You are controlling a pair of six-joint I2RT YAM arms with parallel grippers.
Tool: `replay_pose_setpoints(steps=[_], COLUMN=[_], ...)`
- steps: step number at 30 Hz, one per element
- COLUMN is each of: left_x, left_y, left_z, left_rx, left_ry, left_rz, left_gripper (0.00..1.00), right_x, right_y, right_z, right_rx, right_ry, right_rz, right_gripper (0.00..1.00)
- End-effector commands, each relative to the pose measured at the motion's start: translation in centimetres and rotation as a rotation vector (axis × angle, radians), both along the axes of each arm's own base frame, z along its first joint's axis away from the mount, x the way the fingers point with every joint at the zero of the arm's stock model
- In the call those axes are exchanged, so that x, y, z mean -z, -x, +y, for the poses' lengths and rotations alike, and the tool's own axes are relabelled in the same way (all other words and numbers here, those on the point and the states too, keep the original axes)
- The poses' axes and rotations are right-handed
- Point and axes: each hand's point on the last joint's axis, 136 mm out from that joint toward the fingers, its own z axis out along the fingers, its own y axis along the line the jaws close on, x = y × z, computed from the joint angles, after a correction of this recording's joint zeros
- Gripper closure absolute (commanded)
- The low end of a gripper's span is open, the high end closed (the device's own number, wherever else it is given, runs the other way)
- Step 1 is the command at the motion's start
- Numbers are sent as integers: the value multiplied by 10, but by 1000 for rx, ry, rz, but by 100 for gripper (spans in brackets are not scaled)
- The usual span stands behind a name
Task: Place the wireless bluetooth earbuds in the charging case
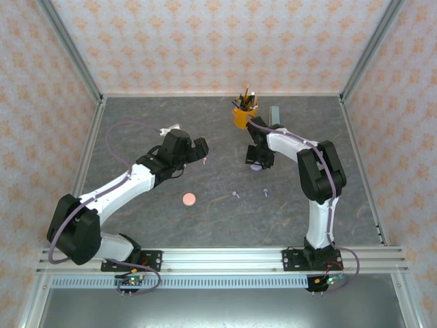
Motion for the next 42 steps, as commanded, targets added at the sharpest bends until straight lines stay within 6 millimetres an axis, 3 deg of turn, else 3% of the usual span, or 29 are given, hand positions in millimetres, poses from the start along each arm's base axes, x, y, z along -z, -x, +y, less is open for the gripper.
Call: replay_pose_setpoints(steps=[1,15,29,42], left_x=[1,18,28,53], left_y=[-4,-12,-3,-1], left_z=[-1,-36,-71,-104], left_rx=[-27,109,314,410], left_ry=[-9,151,260,232], left_rz=[21,-92,-231,-195], left_gripper=[0,1,2,6], right_x=[-11,-42,-69,-68], right_y=[5,0,-15,-12], right_z=[10,19,35,29], right_rx=[36,164,303,349], right_ry=[-50,-153,-307,-288], right_rz=[-26,-124,-187,-170], right_gripper=[52,52,52,52])
